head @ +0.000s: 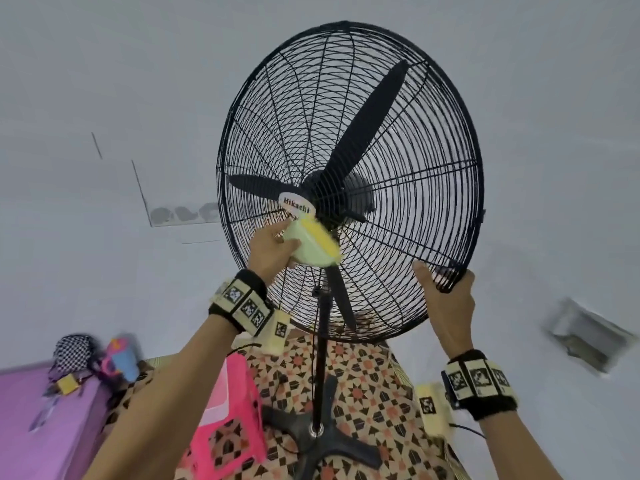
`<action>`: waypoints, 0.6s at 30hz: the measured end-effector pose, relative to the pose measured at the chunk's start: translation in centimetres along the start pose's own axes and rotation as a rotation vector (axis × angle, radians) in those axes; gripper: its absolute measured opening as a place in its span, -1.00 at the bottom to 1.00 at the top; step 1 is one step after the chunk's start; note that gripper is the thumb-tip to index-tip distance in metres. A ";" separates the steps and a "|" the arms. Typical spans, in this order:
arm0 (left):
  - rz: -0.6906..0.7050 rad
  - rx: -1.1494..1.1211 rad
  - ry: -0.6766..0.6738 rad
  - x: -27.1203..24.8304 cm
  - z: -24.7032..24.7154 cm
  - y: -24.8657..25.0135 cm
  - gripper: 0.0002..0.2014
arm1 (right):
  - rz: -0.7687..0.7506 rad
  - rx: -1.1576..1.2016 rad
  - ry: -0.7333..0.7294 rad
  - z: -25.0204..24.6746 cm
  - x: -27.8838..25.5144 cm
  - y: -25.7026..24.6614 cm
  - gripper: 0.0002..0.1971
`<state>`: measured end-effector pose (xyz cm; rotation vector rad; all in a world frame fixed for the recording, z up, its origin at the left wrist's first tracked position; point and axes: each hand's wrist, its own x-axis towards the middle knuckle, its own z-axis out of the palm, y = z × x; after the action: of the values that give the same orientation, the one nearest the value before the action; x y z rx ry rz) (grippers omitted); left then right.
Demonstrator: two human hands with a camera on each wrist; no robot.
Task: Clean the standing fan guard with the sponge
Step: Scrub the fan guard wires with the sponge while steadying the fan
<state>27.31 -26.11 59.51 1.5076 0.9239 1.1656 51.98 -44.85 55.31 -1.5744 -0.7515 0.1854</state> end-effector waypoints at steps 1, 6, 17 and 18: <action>-0.009 0.009 -0.001 -0.2 0.0 -0.3 -0.38 | 0.004 -0.006 -0.004 0.0 0.1 -0.1 -0.12; -0.005 -0.268 -0.081 -0.8 0.1 1.0 -0.65 | 0.001 -0.024 -0.015 0.1 -0.1 0.1 -0.15; -0.058 -0.276 -0.614 -1.2 -2.9 1.7 0.18 | 0.015 -0.003 -0.033 0.0 -0.2 -0.1 -0.14; -0.026 -0.199 -0.619 -1.2 -2.8 1.8 0.15 | 0.016 0.002 -0.028 0.0 -0.3 -0.1 -0.13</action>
<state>24.27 -26.99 61.18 1.5501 0.3921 0.6754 51.75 -45.02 55.31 -1.5793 -0.7605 0.2195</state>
